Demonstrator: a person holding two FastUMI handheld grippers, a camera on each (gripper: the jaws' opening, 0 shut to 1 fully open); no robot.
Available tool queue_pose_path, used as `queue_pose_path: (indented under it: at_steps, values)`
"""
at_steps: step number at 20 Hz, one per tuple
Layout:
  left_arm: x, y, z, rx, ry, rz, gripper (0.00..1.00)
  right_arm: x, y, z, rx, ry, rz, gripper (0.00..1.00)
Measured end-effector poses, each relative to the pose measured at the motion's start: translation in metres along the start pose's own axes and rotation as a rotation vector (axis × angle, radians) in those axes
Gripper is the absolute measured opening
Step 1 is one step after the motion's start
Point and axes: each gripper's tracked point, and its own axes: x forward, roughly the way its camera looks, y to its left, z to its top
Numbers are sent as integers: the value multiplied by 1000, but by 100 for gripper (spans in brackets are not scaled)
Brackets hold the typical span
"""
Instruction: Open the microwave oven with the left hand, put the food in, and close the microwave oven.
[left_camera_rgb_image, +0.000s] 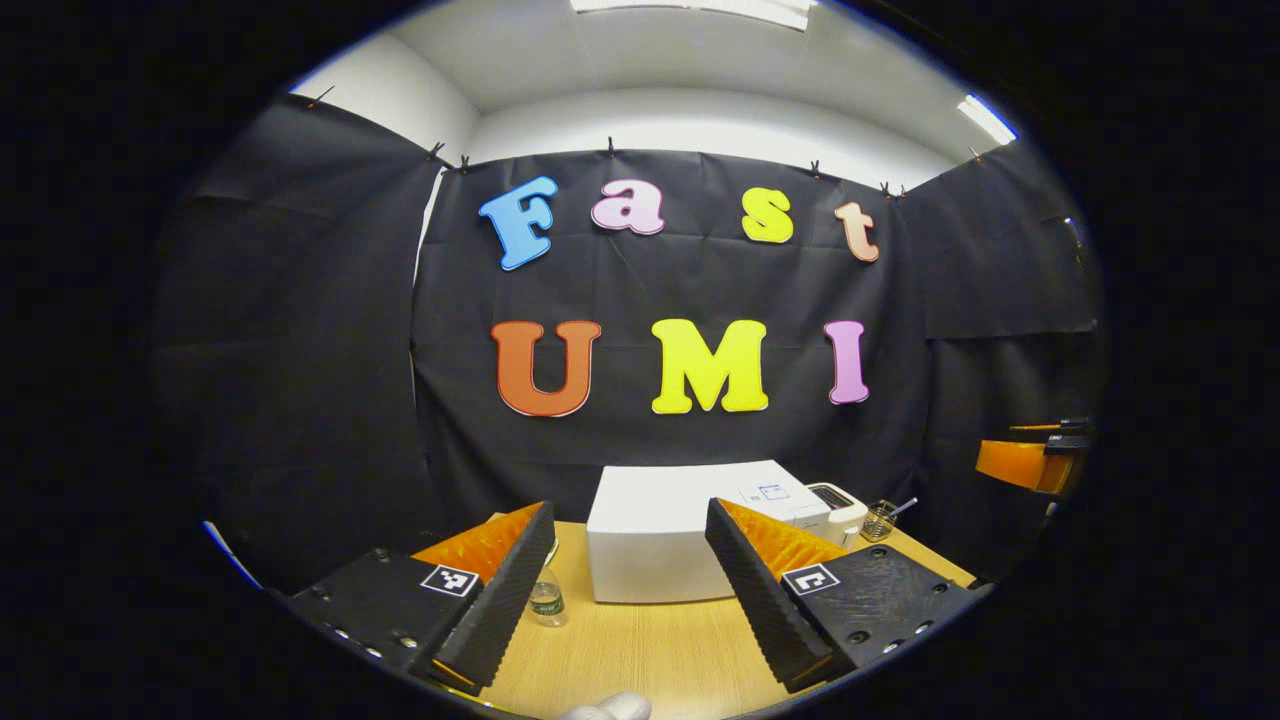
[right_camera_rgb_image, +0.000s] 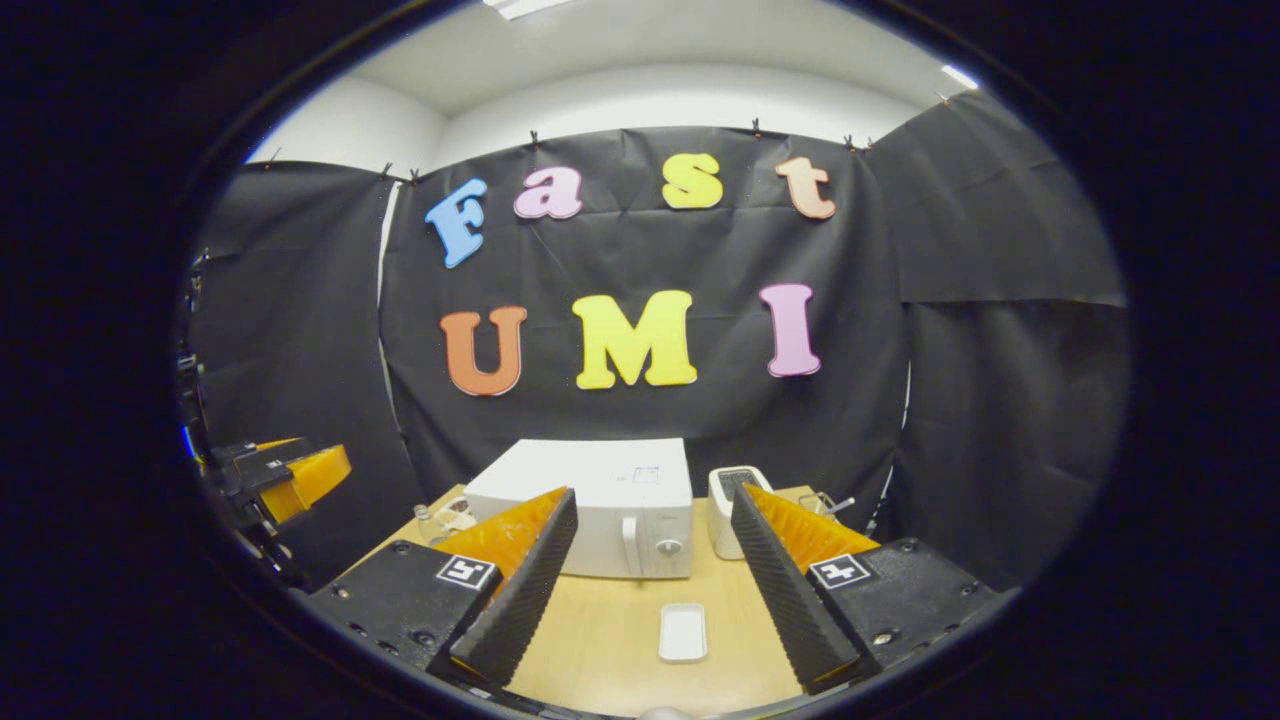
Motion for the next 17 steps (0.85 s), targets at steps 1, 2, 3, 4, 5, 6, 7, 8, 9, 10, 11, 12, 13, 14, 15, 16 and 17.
queue_pose_path:
  at_steps: [1,2,3,4,5,6,7,8,9,10,11,12,13,14,15,16,17]
  values:
    - [1,-2,5,2,-7,-6,94,1,-1,3,3,-6,1,99]
    - [2,-4,9,7,-17,-5,94,2,-1,6,6,-12,2,99]
    - [4,-4,14,12,-24,-5,94,2,-2,9,7,-18,2,99]
    - [5,-6,16,13,-34,-6,94,3,-3,13,11,-30,0,99]
    - [7,-5,16,8,-35,0,94,4,-2,18,15,-41,0,99]
    - [8,-6,16,0,-33,-2,94,5,-2,18,17,-44,0,99]
    - [9,-9,16,-6,-28,-8,94,6,-2,21,15,-47,1,90]
    - [10,-9,14,-5,-24,-6,94,6,-2,24,11,-51,1,99]
    - [11,-9,16,0,-25,-7,94,7,-3,27,2,-57,-3,99]
    - [12,-9,18,5,-29,-7,94,7,-5,29,-7,-62,-11,99]
    - [13,-9,19,7,-32,-7,94,7,-7,31,-8,-70,-14,99]
    - [14,-9,22,9,-37,-7,94,7,-6,34,-7,-79,-12,99]
    - [14,-9,23,7,-42,-7,94,7,-7,36,-8,-81,-15,99]
    - [16,-11,22,5,-40,-10,94,7,-10,35,-7,-83,-18,99]
    - [16,-11,23,0,-40,-12,94,7,-12,37,-2,-85,-22,99]
    - [16,-10,26,-2,-44,-13,94,8,-13,38,6,-89,-24,99]
    - [17,-9,29,1,-54,-12,94,8,-14,40,11,-91,-28,99]
